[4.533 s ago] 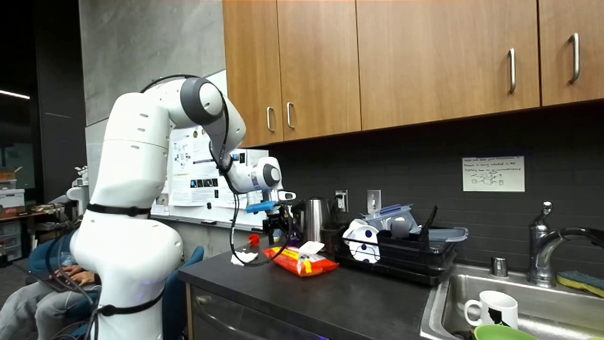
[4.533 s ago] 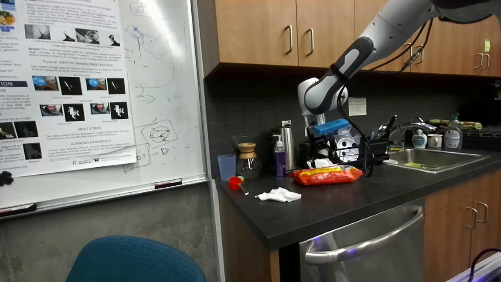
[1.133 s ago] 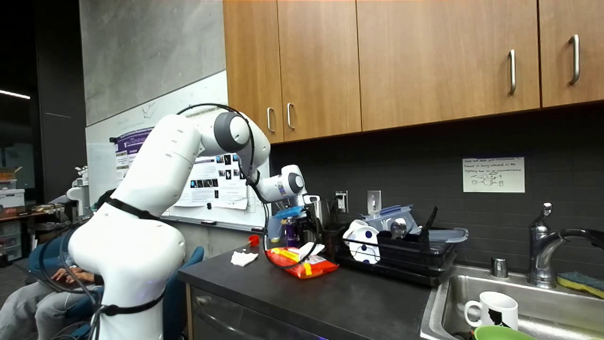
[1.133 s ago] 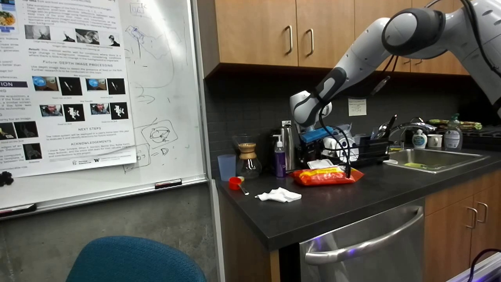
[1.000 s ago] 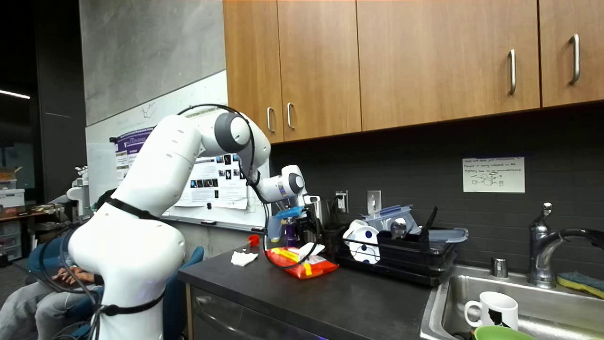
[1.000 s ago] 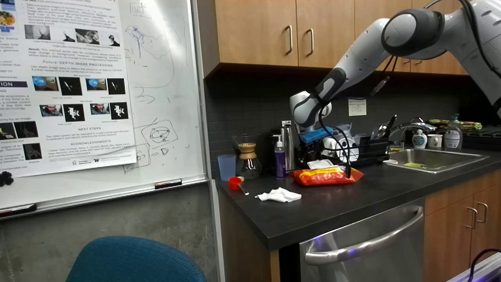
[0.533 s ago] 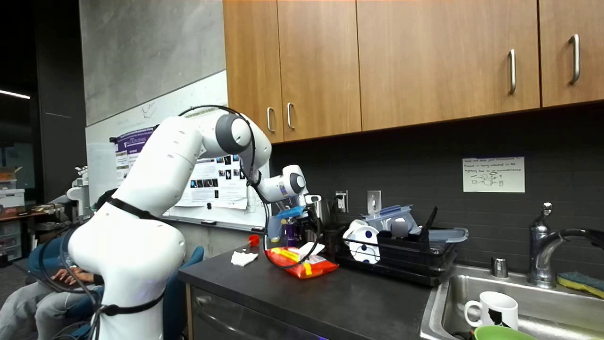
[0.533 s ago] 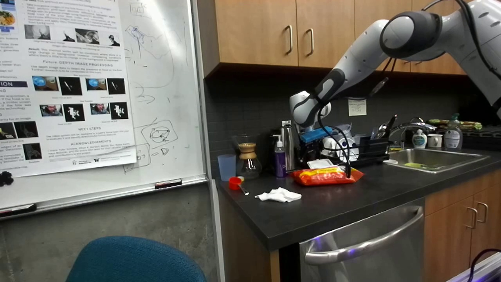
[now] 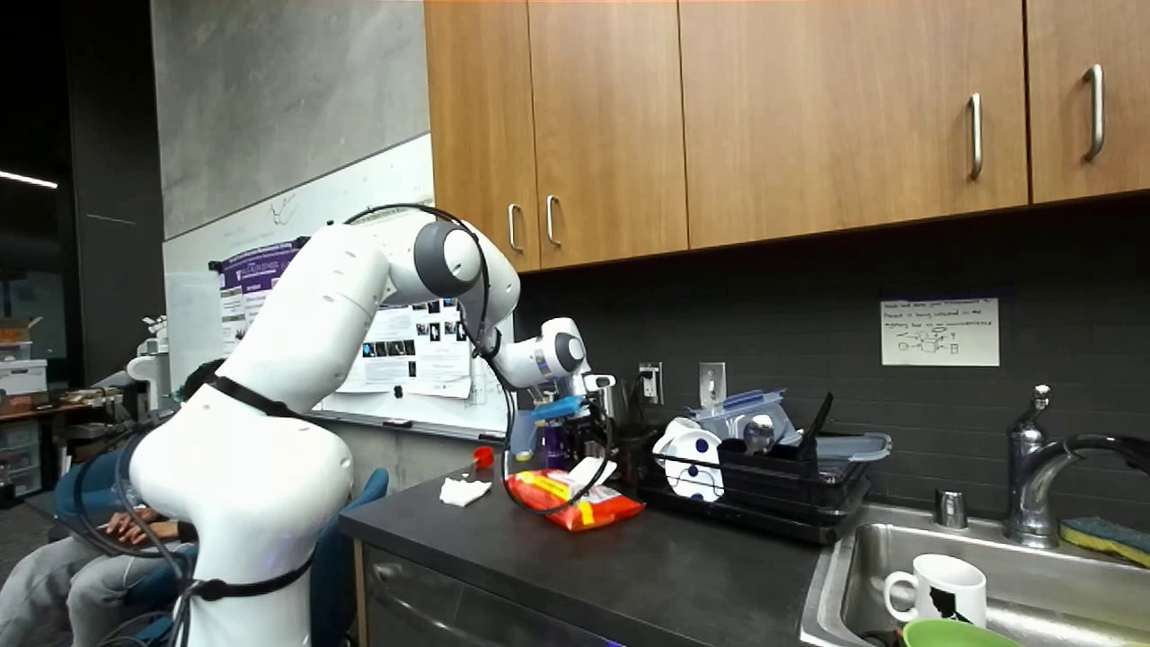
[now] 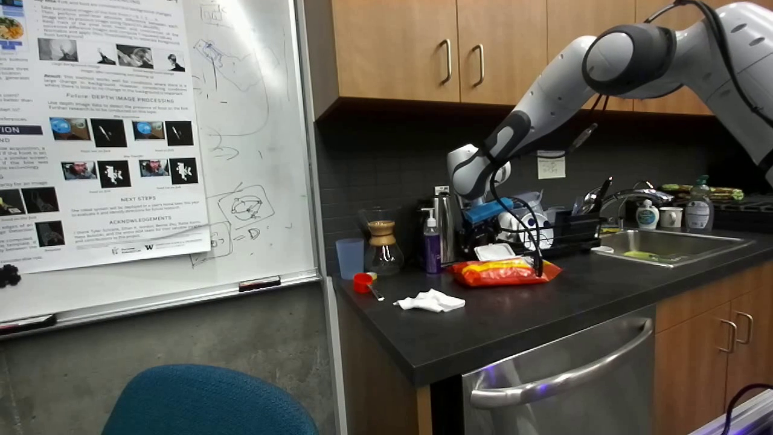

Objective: Close the pack of wipes

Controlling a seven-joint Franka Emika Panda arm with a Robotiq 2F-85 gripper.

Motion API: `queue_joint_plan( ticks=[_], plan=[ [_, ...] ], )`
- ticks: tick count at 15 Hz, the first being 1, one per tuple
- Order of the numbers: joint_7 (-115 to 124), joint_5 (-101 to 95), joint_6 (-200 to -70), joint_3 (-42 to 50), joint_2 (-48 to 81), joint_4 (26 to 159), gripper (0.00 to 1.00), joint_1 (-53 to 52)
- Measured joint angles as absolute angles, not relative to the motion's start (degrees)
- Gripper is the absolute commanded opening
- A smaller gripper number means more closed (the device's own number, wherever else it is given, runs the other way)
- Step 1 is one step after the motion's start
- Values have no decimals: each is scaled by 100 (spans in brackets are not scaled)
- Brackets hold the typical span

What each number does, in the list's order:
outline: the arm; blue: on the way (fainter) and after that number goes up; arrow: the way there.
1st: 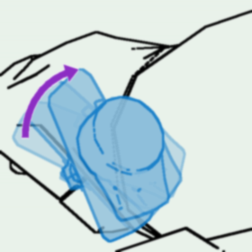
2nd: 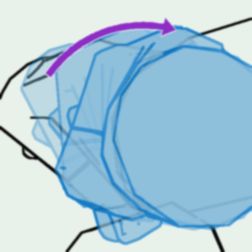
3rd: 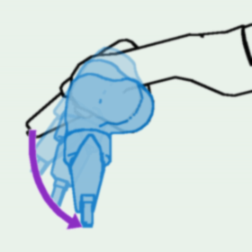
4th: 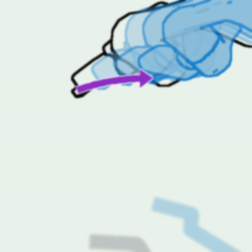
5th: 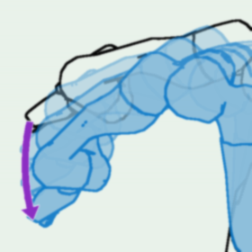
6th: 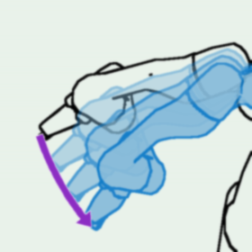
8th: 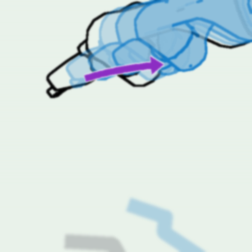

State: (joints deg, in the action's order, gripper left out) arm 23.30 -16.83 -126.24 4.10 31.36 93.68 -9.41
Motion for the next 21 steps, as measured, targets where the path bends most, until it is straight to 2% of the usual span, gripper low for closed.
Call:
queue_joint_plan(
  ticks=[21],
  plan=[
    [2330,-1683,-12251,550,2959,9481,100,-949]
  ],
)
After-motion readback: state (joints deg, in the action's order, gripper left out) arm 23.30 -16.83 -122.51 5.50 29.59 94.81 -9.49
